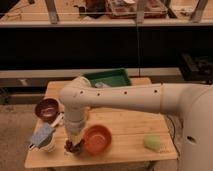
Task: Place grapes in metal cup
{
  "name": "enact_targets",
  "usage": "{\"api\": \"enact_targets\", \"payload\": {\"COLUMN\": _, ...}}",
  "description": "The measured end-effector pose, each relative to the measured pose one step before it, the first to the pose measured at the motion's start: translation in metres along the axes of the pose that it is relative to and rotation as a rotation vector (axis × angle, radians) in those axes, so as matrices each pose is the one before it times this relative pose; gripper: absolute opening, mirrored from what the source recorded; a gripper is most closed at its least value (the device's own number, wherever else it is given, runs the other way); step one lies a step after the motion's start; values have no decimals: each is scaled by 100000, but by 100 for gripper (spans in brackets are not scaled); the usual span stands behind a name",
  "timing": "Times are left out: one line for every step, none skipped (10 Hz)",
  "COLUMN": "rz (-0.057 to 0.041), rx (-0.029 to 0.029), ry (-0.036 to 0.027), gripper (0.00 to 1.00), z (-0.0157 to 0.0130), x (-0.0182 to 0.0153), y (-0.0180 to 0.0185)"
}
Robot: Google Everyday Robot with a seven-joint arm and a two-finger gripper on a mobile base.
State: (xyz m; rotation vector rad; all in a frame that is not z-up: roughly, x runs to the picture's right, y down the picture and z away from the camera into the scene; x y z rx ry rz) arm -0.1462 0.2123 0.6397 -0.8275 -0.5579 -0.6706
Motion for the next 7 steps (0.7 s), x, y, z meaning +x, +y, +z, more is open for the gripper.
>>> {"api": "enact_targets", "payload": {"rz": 1390, "rx": 711, "ry": 258, "gripper": 78, "z": -121, "x": 340, "y": -117}}
{"api": "enact_targets", "payload": {"rz": 1436, "rx": 1222, "ry": -52, "gripper": 80, "z": -239, "x": 435, "y": -129}}
{"api": "enact_targets", "payload": {"rz": 1013, "rx": 1079, "ry": -147, "gripper": 80, "z": -251, "x": 311, "y": -106}}
{"api": "enact_targets", "payload": {"rz": 1295, "rx": 1534, "ry": -431, "gripper": 80, "z": -285, "x": 376, "y": -97}}
{"api": "enact_targets", "payload": {"rz": 631, "rx": 869, "ry": -420, "gripper": 80, "z": -159, "x": 153, "y": -108}}
{"api": "enact_targets", "payload": {"rz": -353, "rx": -53, "ry": -48, "gripper": 80, "z": 28, "x": -130, "y": -69}}
{"api": "enact_targets", "payload": {"rz": -46, "rx": -22, "ry": -15, "gripper": 80, "z": 9, "x": -22, "y": -10}}
